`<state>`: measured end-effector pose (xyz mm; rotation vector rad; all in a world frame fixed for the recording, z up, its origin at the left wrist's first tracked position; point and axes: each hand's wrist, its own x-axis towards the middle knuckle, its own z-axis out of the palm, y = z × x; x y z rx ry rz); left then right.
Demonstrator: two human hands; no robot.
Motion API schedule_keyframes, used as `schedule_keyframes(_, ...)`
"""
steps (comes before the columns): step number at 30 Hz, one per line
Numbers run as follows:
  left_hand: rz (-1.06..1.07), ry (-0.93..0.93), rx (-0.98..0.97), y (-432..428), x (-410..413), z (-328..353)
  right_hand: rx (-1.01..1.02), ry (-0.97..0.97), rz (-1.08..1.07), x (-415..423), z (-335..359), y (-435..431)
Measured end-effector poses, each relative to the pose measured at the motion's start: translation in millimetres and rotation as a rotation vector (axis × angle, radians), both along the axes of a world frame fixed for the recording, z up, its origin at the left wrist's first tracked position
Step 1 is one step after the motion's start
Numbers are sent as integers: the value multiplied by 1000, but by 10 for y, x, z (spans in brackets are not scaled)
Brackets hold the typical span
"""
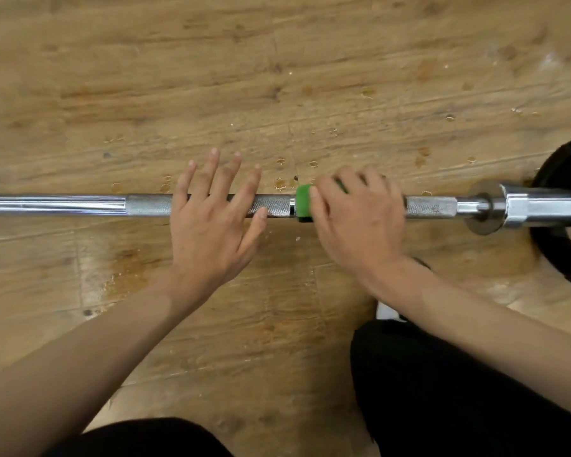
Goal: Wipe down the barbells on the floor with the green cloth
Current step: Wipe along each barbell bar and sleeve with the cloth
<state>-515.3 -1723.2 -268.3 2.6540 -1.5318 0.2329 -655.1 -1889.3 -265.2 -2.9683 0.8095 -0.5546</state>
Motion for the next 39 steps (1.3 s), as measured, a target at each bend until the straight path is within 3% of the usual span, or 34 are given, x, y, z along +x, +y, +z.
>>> schedule_keyframes(5, -7, 48, 72, -129, 151, 67, -55, -65, 200, -20, -63, -285)
schedule_keyframes(19, -43, 218, 351, -539, 637, 330, -15, -188, 19, 378, -97, -681)
schedule_keyframes(24, -180, 251, 359, -693, 945, 333, 58, -124, 52, 609, -56, -872)
schedule_keyframes(30, -467, 67, 315, -955, 1364, 246, 109, 32, 76, 749, -4, -1199)
schedule_keyframes(36, -500, 98, 291, -1054, 1502, 255, 28, -30, -23, 161, 15, -1647)
schedule_keyframes(39, -473, 110, 237, -1077, 1476, 207, 36, -80, -189, 174, -72, -1591)
